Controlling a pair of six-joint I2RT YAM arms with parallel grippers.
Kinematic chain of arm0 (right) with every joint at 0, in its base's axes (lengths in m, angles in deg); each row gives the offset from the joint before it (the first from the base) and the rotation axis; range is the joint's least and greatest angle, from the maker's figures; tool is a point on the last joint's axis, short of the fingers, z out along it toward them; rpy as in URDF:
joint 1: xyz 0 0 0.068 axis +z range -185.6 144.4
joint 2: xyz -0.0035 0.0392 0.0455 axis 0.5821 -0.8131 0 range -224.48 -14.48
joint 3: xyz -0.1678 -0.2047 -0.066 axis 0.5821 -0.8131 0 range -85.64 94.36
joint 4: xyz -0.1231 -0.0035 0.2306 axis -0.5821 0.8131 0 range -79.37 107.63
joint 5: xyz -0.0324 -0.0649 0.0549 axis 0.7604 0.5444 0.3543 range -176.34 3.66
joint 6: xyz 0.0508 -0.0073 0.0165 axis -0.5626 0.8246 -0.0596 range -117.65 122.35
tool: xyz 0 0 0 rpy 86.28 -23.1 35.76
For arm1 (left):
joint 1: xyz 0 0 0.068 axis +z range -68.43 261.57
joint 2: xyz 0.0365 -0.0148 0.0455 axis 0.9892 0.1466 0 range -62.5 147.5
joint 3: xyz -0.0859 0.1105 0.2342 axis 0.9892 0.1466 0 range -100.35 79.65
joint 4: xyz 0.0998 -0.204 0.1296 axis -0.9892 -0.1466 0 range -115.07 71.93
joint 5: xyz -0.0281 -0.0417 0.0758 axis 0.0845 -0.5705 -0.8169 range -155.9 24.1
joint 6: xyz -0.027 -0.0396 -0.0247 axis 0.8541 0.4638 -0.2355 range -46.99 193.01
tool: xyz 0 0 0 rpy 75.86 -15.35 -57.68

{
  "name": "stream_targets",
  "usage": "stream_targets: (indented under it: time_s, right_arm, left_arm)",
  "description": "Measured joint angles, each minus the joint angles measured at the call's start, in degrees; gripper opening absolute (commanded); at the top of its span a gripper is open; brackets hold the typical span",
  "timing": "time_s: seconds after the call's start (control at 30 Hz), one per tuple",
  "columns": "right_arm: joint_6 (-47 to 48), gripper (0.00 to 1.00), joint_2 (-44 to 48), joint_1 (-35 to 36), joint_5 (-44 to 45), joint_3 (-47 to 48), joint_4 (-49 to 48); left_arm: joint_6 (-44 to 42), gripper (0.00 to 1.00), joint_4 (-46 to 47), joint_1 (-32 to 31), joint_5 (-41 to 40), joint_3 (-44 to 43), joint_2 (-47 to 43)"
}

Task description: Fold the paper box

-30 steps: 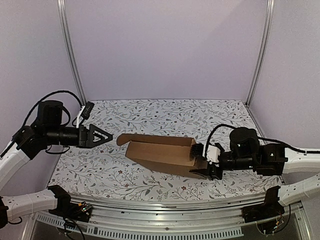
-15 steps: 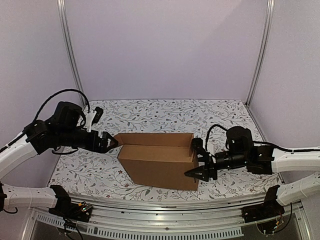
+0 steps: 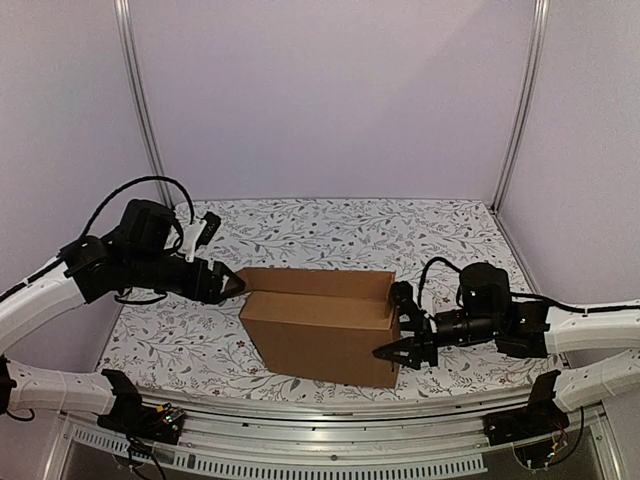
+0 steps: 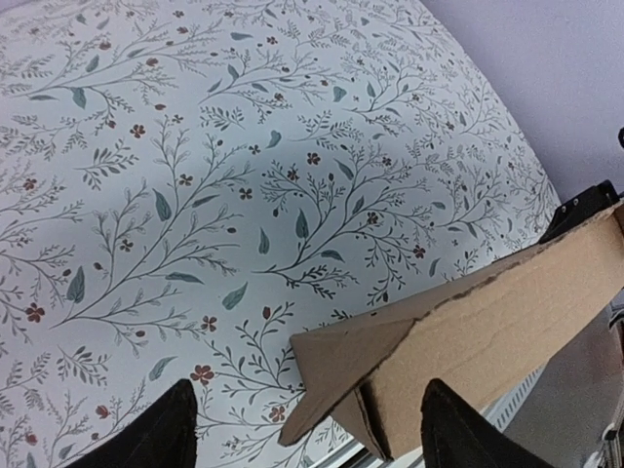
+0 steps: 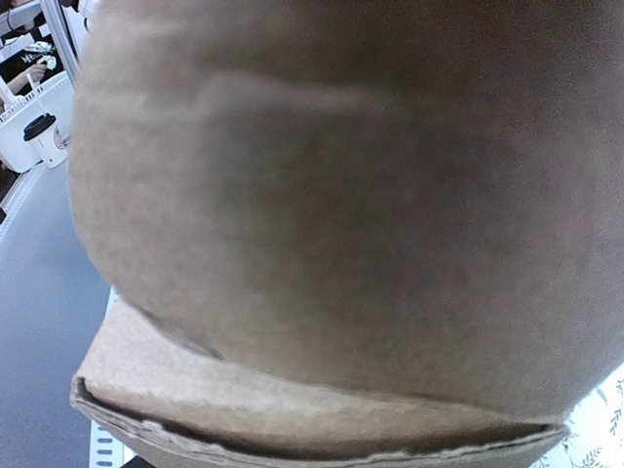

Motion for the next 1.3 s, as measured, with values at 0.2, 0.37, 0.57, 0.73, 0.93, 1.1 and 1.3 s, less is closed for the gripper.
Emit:
stream_targets:
  time_s: [0.2,0.37,0.57,0.73,0.93,1.1,1.3]
  right_arm:
    - [-0.7,0.30,0.0,0.0,0.0,-0.3,-1.0]
    - [-0.8,0.29,0.0,0.0,0.0,-0.4,-1.5]
    - [-0.8,0.28,0.0,0.0,0.1,-0.4,-1.6]
    - [-0.8,0.25,-0.2,0.0,0.3,-0.4,-1.6]
    - [-0.4,0.21,-0.9,0.0,1.5,-0.4,-1.8]
    - [0.3,0.20,-0.9,0.2,2.9,-0.4,-1.9]
    - [1.2,0.20,-1.1,0.6,4.3,-0.4,-2.0]
  left_arm:
    - [-0.2,0.52,1.1,-0.2,2.2,-0.3,0.3]
    - [-0.2,0.34,1.4,-0.3,3.3,-0.3,0.9]
    - [0.0,0.27,1.4,-0.4,3.8,-1.0,1.3]
    - [0.1,0.23,1.4,-0.6,4.5,-2.1,1.8]
    - [0.8,0.18,1.8,-1.7,5.2,-3.0,3.2]
    - [1.5,0.15,1.8,-2.8,4.9,-3.5,5.1]
    - [2.0,0.13,1.8,-3.6,3.3,-4.0,6.4]
